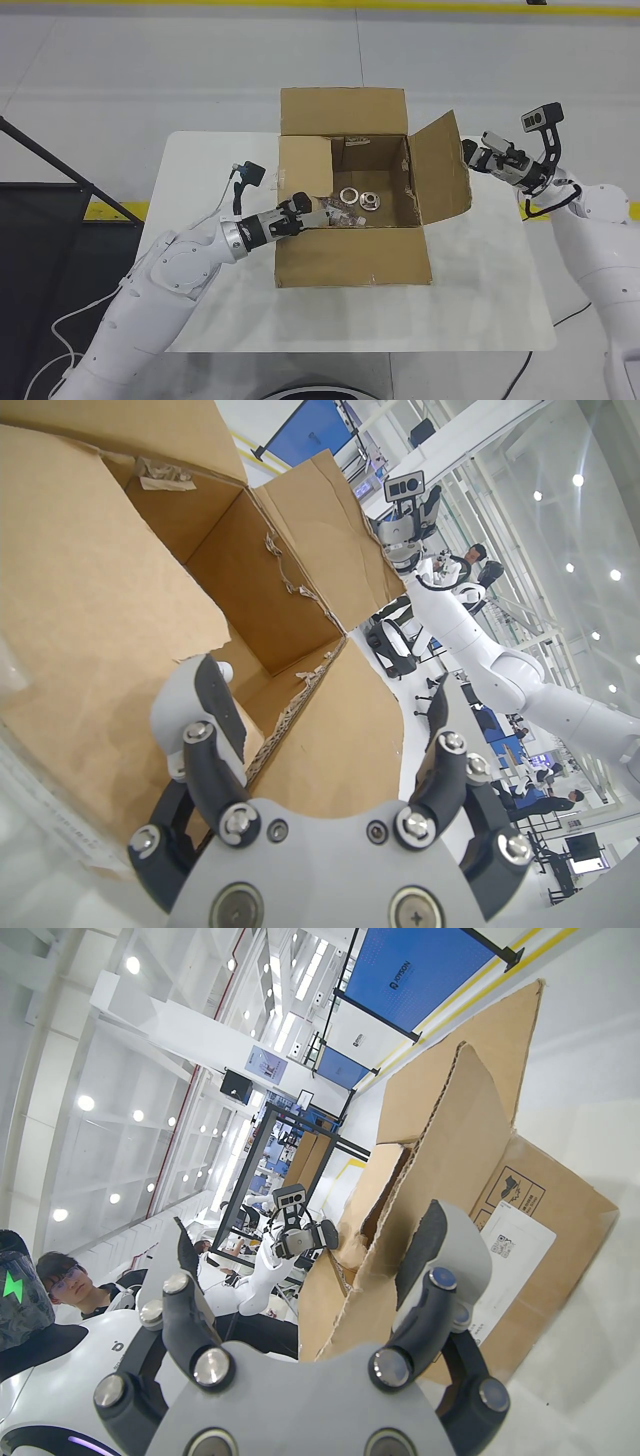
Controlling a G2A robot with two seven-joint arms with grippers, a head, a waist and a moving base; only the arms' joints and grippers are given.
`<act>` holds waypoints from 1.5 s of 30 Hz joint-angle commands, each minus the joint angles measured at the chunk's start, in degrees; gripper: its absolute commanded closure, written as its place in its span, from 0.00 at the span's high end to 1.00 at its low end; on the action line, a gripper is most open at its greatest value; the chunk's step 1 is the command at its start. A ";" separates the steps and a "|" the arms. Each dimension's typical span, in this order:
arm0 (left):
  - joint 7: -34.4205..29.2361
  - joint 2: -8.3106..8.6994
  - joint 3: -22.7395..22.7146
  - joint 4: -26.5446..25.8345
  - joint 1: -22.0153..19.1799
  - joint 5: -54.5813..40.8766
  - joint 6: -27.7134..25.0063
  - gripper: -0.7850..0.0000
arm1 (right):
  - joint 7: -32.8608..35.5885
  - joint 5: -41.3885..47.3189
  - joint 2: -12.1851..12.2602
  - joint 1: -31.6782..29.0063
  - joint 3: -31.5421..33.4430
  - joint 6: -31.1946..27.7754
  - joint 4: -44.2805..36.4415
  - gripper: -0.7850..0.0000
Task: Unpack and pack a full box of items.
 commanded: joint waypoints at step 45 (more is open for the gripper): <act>5.61 -0.39 -3.14 -1.20 4.10 1.20 -2.21 1.00 | -10.21 -17.53 -4.51 -2.58 -6.53 3.47 -10.26 1.00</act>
